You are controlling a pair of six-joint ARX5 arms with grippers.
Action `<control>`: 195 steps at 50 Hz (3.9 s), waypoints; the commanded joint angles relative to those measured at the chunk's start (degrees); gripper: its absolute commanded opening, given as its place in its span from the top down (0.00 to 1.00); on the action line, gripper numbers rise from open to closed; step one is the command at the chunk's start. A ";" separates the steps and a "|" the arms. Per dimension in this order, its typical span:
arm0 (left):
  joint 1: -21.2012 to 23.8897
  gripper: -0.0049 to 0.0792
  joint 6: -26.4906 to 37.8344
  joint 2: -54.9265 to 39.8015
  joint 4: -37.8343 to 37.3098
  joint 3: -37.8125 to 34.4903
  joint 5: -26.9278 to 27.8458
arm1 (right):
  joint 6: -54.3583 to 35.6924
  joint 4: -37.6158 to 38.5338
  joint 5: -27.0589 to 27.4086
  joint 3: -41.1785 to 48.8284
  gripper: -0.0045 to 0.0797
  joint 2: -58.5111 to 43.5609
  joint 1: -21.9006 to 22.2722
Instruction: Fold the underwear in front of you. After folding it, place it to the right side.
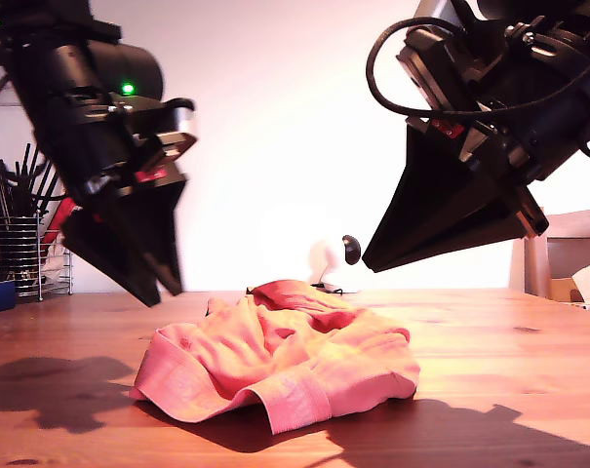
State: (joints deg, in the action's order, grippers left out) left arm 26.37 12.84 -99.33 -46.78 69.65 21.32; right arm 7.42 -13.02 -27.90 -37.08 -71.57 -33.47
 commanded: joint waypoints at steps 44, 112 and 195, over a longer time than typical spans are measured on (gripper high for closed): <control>0.44 0.96 0.66 -8.68 0.66 0.24 8.17 | -0.39 0.33 0.04 -0.39 0.92 0.04 -0.13; 2.99 0.96 -16.24 -8.66 0.59 23.17 35.01 | -9.22 1.09 11.87 -4.94 0.60 0.07 -0.28; 3.98 0.96 -55.78 -8.66 44.78 23.30 28.89 | -0.09 12.55 27.15 -4.94 0.53 0.04 -0.63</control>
State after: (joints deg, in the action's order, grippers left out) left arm 29.78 -40.93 -107.83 -3.84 92.68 49.87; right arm 7.11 -1.87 -1.83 -42.28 -71.57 -33.85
